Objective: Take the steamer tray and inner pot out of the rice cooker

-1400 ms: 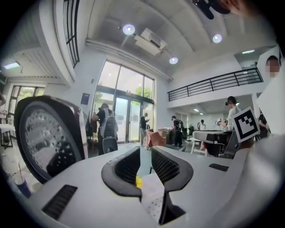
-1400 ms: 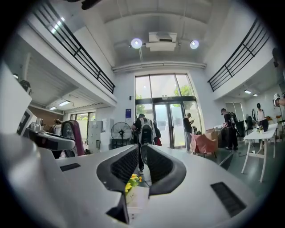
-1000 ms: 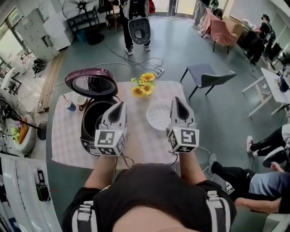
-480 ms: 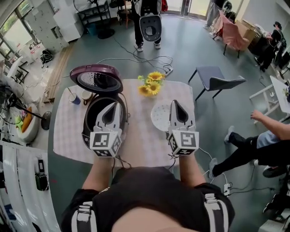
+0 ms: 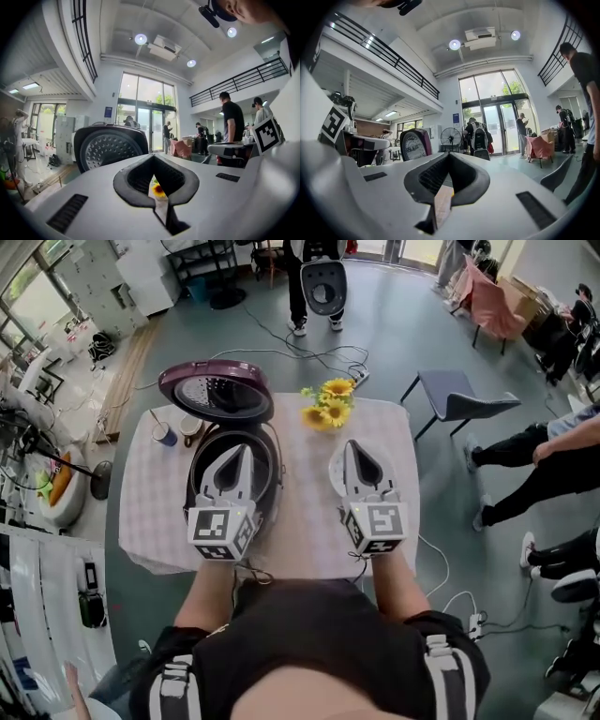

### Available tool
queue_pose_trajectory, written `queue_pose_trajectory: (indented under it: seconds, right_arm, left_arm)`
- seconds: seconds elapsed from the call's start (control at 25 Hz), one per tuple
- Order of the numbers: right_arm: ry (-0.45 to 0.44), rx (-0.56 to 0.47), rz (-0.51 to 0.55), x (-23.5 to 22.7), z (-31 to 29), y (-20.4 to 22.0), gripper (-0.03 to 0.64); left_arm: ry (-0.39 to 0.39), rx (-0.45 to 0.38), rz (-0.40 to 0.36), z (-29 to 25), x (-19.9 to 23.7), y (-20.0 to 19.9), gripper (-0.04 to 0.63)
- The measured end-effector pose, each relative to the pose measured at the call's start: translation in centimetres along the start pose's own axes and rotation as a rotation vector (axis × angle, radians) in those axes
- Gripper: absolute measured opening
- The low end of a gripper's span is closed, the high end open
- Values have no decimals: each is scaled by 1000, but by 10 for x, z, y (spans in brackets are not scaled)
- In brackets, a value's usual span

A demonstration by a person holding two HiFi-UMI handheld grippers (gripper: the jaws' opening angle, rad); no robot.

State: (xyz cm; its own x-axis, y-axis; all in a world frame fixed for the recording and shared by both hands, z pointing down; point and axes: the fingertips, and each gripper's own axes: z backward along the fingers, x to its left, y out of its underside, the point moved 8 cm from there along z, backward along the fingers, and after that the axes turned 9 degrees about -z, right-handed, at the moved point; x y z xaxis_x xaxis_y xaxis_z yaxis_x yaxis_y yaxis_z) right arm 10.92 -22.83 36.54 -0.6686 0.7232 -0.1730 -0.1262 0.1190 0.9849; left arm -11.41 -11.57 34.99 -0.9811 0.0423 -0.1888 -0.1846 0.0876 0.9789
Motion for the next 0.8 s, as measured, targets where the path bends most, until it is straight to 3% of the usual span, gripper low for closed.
queue_pose_trajectory:
  seconds: [0.24, 0.52, 0.8]
  right_arm:
    - [1, 16, -33, 83, -25, 20, -3]
    - [90, 33, 2, 189, -45, 47, -2]
    - [171, 57, 18, 219, -50, 46, -3]
  left_arm:
    - [40, -21, -51, 34, 67, 19, 2]
    - [123, 7, -54, 74, 168, 51, 3]
    - [172, 72, -62, 86, 210, 76, 3]
